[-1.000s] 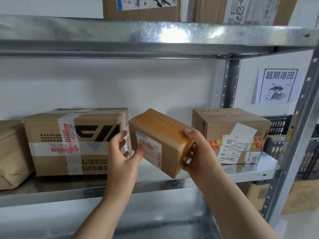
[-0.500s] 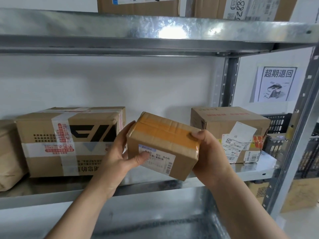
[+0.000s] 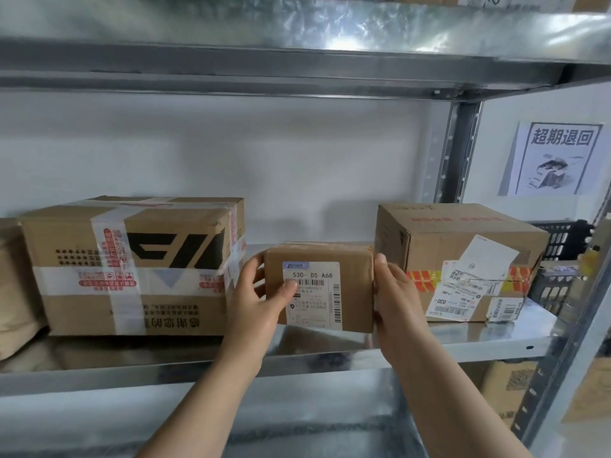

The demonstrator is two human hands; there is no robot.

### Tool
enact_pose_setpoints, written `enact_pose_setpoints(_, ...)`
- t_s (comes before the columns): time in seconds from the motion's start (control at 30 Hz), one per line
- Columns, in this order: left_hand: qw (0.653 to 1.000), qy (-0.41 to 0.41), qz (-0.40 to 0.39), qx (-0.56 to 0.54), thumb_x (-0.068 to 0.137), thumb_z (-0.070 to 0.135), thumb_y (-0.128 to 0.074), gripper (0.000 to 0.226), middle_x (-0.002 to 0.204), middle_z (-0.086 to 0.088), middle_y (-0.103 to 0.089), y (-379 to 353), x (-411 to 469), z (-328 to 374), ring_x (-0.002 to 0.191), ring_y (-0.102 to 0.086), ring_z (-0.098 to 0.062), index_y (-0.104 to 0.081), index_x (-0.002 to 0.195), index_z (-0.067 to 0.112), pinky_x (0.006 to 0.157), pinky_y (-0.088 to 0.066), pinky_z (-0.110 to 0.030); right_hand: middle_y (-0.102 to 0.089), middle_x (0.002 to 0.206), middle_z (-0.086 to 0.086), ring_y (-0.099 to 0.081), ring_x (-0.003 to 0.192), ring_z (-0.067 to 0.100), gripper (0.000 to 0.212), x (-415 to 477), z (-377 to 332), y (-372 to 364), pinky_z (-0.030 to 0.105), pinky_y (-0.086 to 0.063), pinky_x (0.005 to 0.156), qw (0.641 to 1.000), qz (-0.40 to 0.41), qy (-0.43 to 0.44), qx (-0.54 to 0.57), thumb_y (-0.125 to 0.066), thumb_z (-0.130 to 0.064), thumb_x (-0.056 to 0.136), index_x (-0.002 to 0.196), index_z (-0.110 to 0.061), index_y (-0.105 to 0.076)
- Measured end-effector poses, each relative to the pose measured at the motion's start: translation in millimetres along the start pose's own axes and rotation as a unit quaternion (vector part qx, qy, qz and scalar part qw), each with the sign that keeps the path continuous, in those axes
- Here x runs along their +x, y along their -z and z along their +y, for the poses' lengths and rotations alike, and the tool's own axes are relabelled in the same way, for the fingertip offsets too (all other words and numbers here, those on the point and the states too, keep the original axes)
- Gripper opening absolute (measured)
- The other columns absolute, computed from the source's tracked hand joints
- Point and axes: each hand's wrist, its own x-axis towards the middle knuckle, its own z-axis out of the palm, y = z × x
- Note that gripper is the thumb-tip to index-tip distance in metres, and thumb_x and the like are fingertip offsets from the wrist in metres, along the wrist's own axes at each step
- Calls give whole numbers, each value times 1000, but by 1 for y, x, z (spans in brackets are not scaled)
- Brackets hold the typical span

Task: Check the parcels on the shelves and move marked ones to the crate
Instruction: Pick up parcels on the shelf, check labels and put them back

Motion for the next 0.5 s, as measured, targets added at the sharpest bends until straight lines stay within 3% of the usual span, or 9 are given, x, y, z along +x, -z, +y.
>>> enact_pose_setpoints(0.07, 999, -2, 32, 13, 88, 25, -73, 44, 123, 15, -61, -5, 4, -3, 124, -54, -13, -53, 124, 41, 84, -49, -26, -68, 92, 5, -65, 89, 20, 36, 9, 2, -2, 48, -56, 95, 1000, -9, 1, -12, -43, -39, 108, 92, -20, -70)
enact_pose_setpoints(0.13, 998, -4, 57, 34, 88, 24, -73, 46, 119, 19, -60, -11, 9, -5, 120, -53, -10, -51, 127, 37, 88, -49, -29, -60, 87, -3, -56, 83, 12, 39, 17, 5, -3, 38, -45, 96, 1000, -6, -7, -4, -39, -40, 109, 86, -22, -64)
enact_pose_setpoints(0.2, 998, -2, 53, 40, 90, 24, -71, 48, 117, 21, -57, -18, 11, -4, 115, -51, -5, -47, 129, 37, 89, -48, -27, -62, 98, -2, -56, 93, 15, 39, 25, 9, -5, 35, -38, 102, 999, -7, -41, 6, -38, -52, 106, 101, -23, -65)
enact_pose_setpoints(0.3, 1000, 9, 24, 14, 91, 46, -59, 50, 127, 16, -55, -27, 13, -6, 116, -50, -5, -45, 137, 34, 83, -43, -16, -71, 119, 5, -65, 114, 29, 72, 34, 16, -8, 52, -46, 109, 997, 16, -75, 23, -40, -79, 89, 131, -24, -61)
enact_pose_setpoints(0.37, 1000, 25, 8, -11, 85, 64, -43, 59, 135, 11, -56, -31, 13, -9, 125, -50, -10, -43, 137, 36, 94, -42, -25, -73, 120, 5, -65, 116, 33, 97, 39, 21, -7, 55, -45, 110, 995, 21, -100, 24, -40, -94, 69, 134, -26, -61)
enact_pose_setpoints(0.43, 998, 48, 3, -35, 84, 69, -31, 63, 146, 8, -50, -33, 14, -11, 137, -44, -15, -39, 139, 40, 109, -37, -35, -71, 126, 6, -63, 121, 33, 93, 39, 20, -7, 54, -41, 114, 993, 21, -112, 12, -37, -92, 77, 138, -25, -60)
enact_pose_setpoints(0.5, 997, 75, 9, -29, 88, 69, -25, 68, 156, 9, -38, -35, 13, -8, 145, -34, -18, -29, 149, 41, 113, -30, -39, -65, 135, 7, -57, 129, 32, 81, 37, 16, -4, 49, -36, 118, 994, 19, -111, -5, -32, -79, 93, 144, -21, -54)
